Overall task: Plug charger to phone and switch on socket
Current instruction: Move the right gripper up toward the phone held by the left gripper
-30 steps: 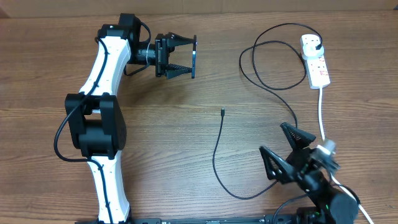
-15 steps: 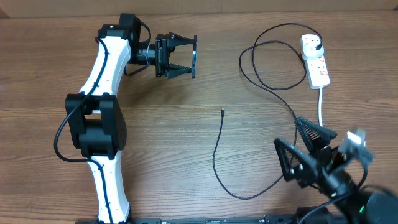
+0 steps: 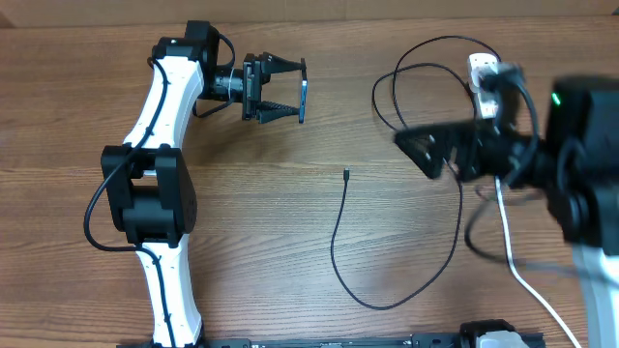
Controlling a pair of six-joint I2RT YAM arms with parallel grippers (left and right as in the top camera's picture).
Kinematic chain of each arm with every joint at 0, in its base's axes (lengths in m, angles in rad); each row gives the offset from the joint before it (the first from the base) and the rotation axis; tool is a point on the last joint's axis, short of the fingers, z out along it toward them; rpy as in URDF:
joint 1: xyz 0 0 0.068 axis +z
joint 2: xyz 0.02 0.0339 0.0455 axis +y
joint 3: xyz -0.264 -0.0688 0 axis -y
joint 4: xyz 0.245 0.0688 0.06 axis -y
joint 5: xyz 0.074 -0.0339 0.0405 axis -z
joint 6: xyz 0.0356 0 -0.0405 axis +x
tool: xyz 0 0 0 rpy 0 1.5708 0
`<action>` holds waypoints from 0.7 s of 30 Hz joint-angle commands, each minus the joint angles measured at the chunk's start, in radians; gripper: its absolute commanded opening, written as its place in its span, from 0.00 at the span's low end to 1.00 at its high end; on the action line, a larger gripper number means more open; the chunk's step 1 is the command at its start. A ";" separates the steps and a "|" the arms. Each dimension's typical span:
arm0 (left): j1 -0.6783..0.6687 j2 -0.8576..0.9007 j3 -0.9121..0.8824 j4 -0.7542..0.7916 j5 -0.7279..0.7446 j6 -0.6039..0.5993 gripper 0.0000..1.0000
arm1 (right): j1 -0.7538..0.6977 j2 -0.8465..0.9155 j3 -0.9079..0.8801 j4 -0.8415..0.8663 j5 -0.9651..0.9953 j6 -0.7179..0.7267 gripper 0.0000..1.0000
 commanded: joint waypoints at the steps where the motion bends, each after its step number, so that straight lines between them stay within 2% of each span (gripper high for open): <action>1: 0.000 0.002 0.030 0.000 0.020 -0.019 0.64 | 0.044 0.089 0.040 0.113 -0.375 -0.005 1.00; 3: -0.003 0.002 0.030 0.000 0.020 -0.025 0.64 | 0.082 0.128 0.040 0.157 -0.270 0.068 1.00; 7: -0.014 0.002 0.030 0.000 0.017 -0.040 0.64 | 0.250 0.191 0.040 0.160 0.382 0.354 1.00; 9: -0.019 0.002 0.030 0.000 -0.004 -0.055 0.64 | 0.359 0.225 0.040 0.166 0.632 0.456 1.00; 11: -0.027 0.002 0.030 0.000 -0.027 -0.063 0.64 | 0.436 0.256 0.040 0.170 0.768 0.521 1.00; 16: -0.051 0.002 0.030 0.000 -0.062 -0.066 0.64 | 0.540 0.350 0.041 0.166 0.956 0.600 1.00; 17: -0.056 0.002 0.030 0.000 -0.065 -0.067 0.64 | 0.544 0.367 0.041 0.167 0.971 0.608 0.98; 19: -0.068 0.002 0.030 0.000 -0.092 -0.078 0.64 | 0.544 0.390 0.041 0.187 0.977 0.615 0.88; 21: -0.080 0.002 0.030 0.000 -0.129 -0.096 0.64 | 0.544 0.395 0.041 0.231 0.981 0.615 0.85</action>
